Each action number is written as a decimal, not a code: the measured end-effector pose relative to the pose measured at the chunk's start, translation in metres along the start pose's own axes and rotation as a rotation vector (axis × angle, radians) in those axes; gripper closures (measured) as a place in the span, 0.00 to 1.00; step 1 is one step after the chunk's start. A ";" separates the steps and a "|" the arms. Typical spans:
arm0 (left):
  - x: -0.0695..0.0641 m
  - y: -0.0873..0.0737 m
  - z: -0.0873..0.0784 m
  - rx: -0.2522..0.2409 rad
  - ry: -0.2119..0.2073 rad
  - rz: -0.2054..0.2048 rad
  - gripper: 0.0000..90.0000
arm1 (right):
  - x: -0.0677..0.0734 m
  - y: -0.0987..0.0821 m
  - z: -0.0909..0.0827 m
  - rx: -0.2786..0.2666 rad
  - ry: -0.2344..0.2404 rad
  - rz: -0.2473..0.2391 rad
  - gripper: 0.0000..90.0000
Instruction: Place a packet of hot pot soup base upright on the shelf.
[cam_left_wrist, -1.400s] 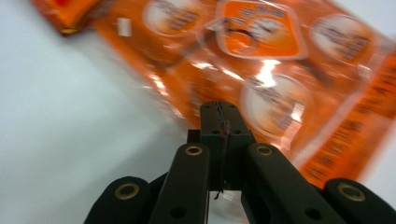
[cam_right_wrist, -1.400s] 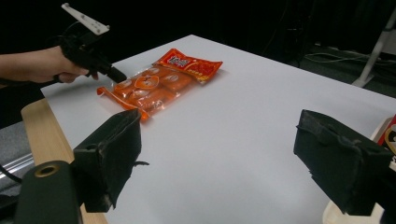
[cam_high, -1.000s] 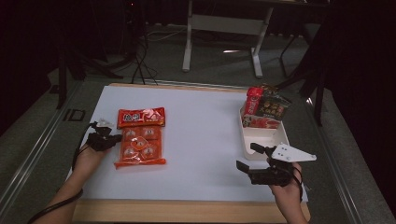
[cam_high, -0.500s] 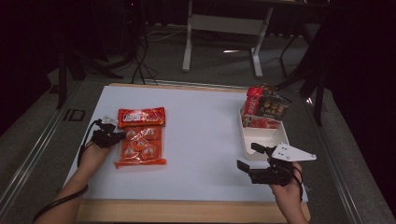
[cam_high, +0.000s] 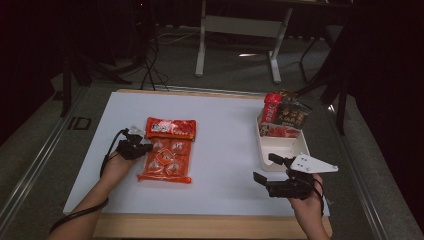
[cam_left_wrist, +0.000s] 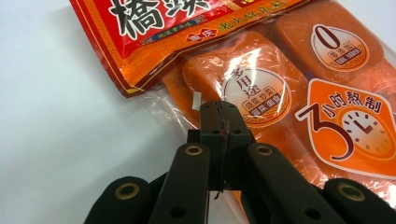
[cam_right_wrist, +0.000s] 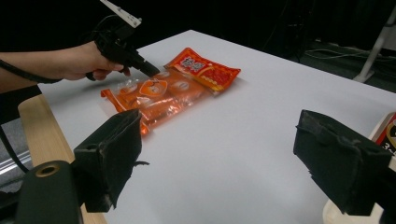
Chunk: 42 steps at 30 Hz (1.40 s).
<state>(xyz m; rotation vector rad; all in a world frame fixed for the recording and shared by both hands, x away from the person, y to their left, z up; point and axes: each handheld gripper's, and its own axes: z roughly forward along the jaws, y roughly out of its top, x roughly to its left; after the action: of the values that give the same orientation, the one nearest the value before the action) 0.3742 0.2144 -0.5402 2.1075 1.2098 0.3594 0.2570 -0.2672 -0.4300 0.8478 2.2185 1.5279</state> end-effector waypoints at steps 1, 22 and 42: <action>-0.003 0.001 0.002 -0.001 -0.010 0.002 1.00 | 0.000 0.000 0.000 0.000 0.000 0.000 0.17; -0.079 0.025 0.029 0.018 -0.151 0.159 1.00 | -0.001 -0.001 -0.002 -0.002 0.001 0.003 0.17; -0.094 0.003 -0.011 0.057 -0.231 0.217 1.00 | 0.000 0.000 -0.003 -0.003 0.001 -0.002 0.17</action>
<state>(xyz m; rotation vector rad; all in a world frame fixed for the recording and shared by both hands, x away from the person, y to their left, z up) 0.3207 0.1389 -0.5215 2.2651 0.8711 0.1716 0.2555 -0.2690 -0.4287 0.8438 2.2164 1.5303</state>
